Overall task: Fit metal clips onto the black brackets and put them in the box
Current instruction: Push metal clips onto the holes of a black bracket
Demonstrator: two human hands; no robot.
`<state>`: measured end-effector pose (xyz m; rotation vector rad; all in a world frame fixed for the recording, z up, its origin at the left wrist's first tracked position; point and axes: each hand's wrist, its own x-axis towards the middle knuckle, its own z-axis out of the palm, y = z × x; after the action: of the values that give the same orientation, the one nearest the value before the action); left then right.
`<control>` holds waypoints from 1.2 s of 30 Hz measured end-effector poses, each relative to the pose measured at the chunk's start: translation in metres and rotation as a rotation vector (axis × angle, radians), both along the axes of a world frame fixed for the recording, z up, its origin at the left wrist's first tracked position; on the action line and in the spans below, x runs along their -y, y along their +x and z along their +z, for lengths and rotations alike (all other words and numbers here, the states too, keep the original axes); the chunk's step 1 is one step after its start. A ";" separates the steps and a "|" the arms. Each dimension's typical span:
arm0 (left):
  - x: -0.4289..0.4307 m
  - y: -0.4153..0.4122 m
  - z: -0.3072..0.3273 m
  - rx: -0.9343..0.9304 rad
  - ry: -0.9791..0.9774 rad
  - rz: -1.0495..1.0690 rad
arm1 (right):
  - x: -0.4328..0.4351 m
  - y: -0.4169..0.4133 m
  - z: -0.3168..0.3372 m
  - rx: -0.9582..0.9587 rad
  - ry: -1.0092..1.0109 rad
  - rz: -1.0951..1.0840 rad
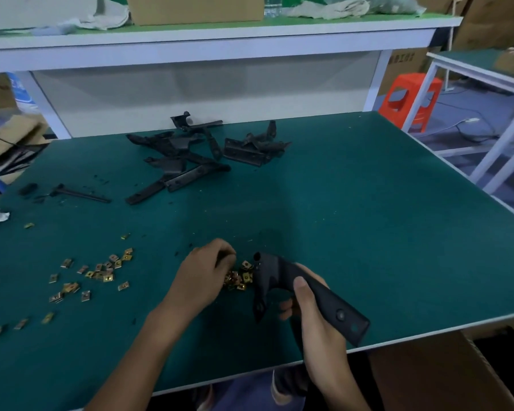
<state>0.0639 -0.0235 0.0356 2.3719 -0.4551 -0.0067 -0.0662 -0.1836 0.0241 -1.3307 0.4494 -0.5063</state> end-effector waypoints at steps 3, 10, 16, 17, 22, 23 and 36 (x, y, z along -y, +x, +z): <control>-0.006 -0.010 0.003 -0.036 -0.196 0.092 | 0.003 0.001 -0.004 -0.019 0.049 -0.001; -0.010 -0.027 0.009 -0.197 -0.450 0.122 | 0.006 0.010 0.002 -0.005 0.339 0.001; 0.001 -0.054 0.013 -0.279 -0.597 0.092 | 0.002 0.014 0.005 0.004 0.503 0.045; 0.004 -0.059 0.013 -0.312 -0.640 0.091 | 0.003 0.015 0.004 0.017 0.511 0.057; 0.012 -0.077 0.017 -0.505 -0.916 0.082 | 0.008 0.014 0.001 0.054 0.503 0.133; 0.013 -0.078 0.018 -0.531 -0.948 0.084 | 0.008 0.014 0.001 0.054 0.503 0.141; 0.026 -0.090 0.017 -0.586 -0.916 0.105 | 0.013 0.016 -0.002 0.038 0.544 0.184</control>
<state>-0.0257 -0.0496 0.0525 1.3921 -0.0146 -0.3575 -0.0504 -0.1961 0.0219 -0.8252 0.3930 -0.2297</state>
